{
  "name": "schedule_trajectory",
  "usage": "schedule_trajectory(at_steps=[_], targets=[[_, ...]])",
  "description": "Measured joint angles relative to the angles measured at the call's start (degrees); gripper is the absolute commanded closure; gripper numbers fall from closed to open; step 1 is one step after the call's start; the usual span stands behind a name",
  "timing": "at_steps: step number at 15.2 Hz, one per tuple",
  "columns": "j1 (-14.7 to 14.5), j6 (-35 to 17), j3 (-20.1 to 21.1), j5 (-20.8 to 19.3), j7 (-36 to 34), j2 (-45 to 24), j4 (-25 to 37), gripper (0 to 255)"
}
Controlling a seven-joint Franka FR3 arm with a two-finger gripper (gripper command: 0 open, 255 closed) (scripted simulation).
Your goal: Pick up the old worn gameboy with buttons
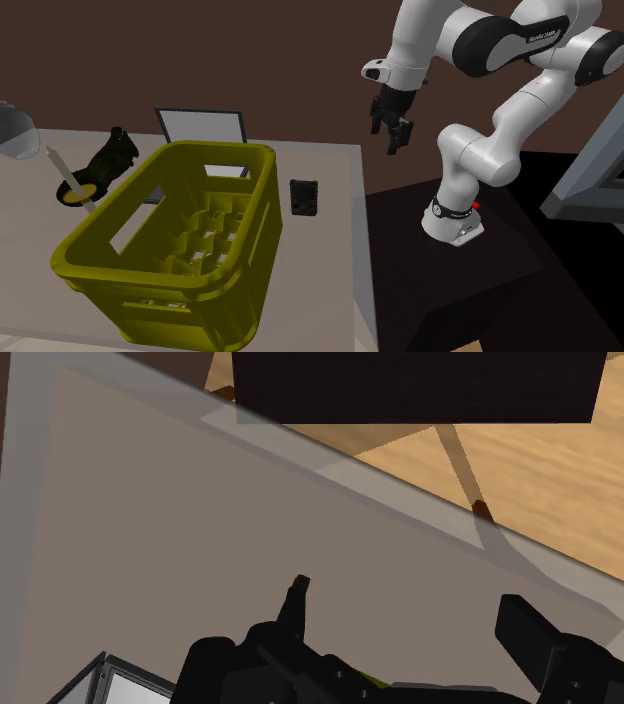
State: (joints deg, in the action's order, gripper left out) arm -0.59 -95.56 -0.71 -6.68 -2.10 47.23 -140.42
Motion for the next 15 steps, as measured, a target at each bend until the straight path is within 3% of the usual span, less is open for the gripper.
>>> schedule_trajectory(at_steps=[5, 15], targets=[[0.78, -5.08, -2.44, -0.67, 1.34, -4.45, -1.0, 0], [2.16, -20.94, -9.99, -0.1, 6.67, -24.8, 2.23, 0]])
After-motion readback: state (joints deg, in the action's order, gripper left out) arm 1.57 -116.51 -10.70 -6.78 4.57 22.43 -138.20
